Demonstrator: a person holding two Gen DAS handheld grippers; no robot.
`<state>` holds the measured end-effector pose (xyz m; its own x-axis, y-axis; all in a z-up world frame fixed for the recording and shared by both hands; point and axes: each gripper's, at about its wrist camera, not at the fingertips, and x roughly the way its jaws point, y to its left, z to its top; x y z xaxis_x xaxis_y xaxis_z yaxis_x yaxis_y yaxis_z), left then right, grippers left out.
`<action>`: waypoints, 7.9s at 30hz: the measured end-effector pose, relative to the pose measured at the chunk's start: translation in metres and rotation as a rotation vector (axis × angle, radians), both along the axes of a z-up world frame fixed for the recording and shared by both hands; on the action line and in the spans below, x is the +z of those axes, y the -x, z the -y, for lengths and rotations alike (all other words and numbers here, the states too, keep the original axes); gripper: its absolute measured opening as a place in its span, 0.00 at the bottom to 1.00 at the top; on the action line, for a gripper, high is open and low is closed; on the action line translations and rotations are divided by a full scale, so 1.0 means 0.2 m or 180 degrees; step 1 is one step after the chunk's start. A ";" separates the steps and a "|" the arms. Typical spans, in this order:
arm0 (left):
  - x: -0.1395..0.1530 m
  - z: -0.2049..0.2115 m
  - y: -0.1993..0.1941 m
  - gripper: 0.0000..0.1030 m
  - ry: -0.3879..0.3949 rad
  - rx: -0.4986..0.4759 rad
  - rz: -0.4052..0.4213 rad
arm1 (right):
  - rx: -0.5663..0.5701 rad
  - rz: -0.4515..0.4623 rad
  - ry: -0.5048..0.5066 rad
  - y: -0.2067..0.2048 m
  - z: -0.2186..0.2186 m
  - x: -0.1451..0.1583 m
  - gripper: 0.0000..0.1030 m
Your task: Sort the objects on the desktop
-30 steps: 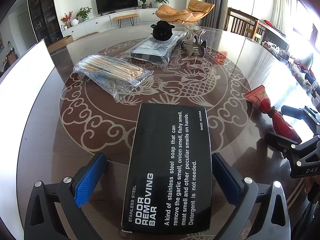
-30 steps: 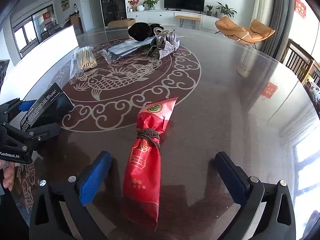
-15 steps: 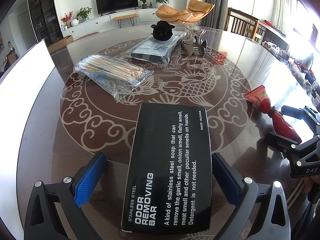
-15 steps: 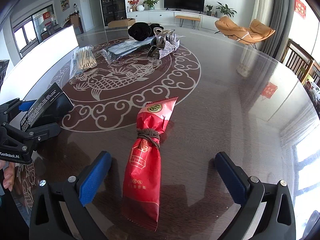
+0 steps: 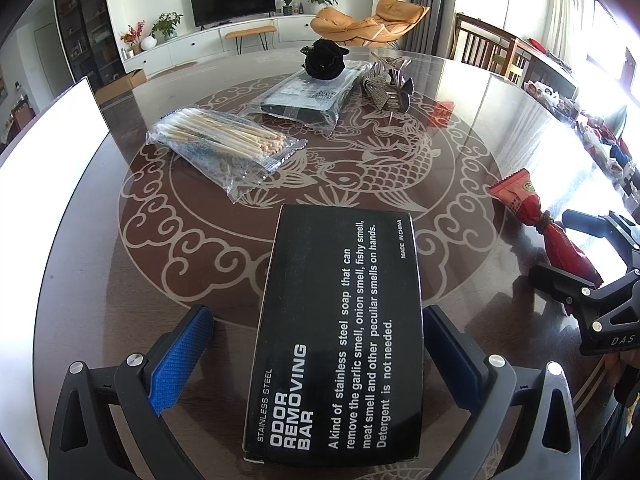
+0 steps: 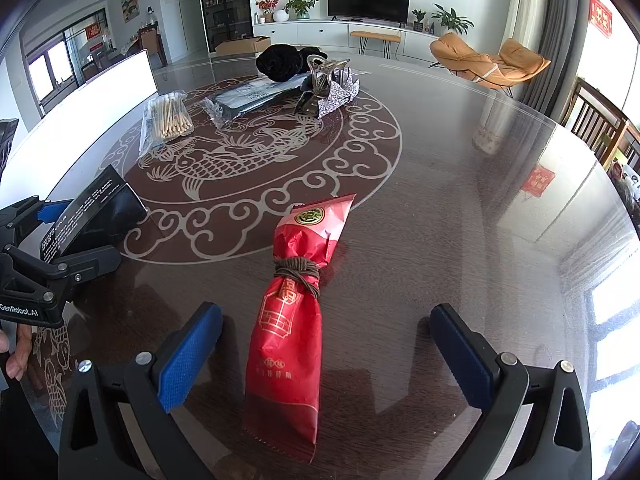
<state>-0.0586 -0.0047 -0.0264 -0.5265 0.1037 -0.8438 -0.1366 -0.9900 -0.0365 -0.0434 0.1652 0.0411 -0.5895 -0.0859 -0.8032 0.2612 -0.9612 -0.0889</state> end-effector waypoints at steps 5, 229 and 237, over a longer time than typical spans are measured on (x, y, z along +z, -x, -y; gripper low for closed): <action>0.01 -0.02 0.04 1.00 0.0092 -0.0278 0.0447 | -0.0010 -0.0001 0.0004 0.00 0.00 0.00 1.00; -0.01 0.02 -0.01 0.70 -0.0024 0.0182 -0.0228 | -0.0040 -0.0144 -0.0018 -0.08 0.09 0.01 0.66; -0.04 0.06 0.02 1.00 -0.0008 0.0316 -0.0071 | -0.0151 -0.0091 0.0005 -0.07 0.06 0.00 0.82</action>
